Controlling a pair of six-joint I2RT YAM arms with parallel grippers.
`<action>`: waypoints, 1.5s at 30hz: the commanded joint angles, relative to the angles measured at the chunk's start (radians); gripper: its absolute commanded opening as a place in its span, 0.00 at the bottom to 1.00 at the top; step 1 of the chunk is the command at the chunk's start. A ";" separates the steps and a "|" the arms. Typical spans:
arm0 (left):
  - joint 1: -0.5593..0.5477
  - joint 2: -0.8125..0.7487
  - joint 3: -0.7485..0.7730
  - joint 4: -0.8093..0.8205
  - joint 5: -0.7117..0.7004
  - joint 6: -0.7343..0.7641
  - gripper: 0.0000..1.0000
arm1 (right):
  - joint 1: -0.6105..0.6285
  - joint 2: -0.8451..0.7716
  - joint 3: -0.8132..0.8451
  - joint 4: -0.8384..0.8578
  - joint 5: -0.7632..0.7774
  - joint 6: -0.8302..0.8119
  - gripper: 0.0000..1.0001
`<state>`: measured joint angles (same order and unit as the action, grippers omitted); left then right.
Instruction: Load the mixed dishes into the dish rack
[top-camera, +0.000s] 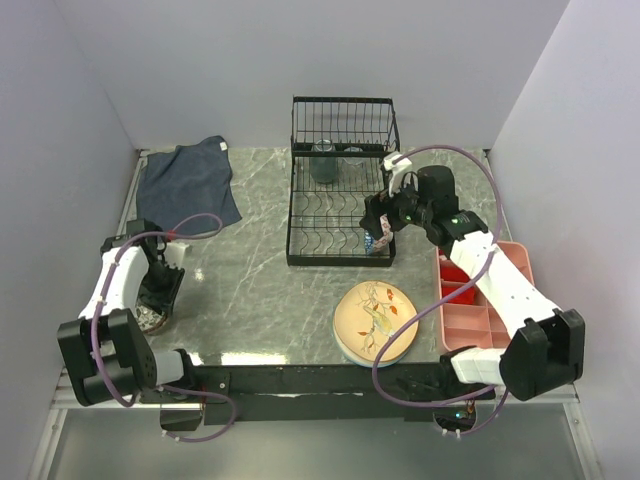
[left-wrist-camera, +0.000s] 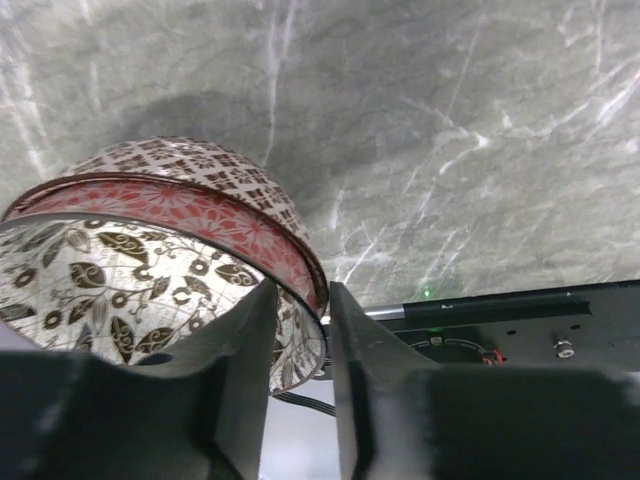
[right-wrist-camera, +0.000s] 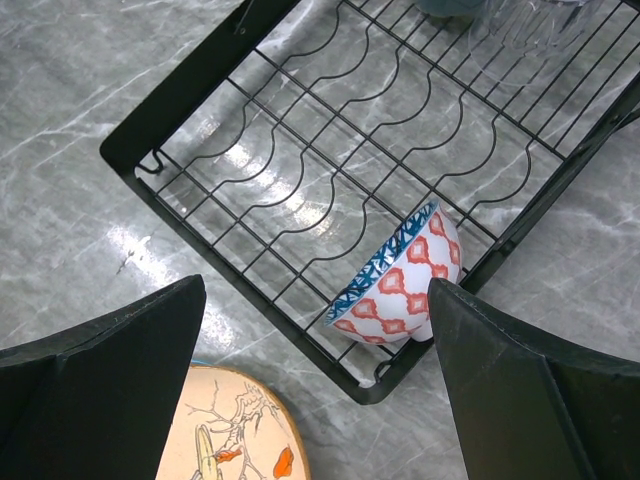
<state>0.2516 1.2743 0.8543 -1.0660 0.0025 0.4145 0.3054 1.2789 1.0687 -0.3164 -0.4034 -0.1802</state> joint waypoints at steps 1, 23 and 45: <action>0.015 -0.010 -0.006 -0.015 0.001 0.041 0.26 | 0.003 0.008 0.031 0.048 0.011 -0.002 1.00; 0.031 -0.110 0.028 -0.167 0.086 0.079 0.10 | 0.001 0.080 0.071 0.063 -0.040 0.015 1.00; 0.031 -0.128 0.072 -0.229 0.152 0.020 0.24 | -0.002 0.135 0.082 0.059 -0.060 0.008 1.00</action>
<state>0.2802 1.1683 0.8864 -1.2625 0.1192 0.4465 0.3054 1.4040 1.0988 -0.2810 -0.4541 -0.1623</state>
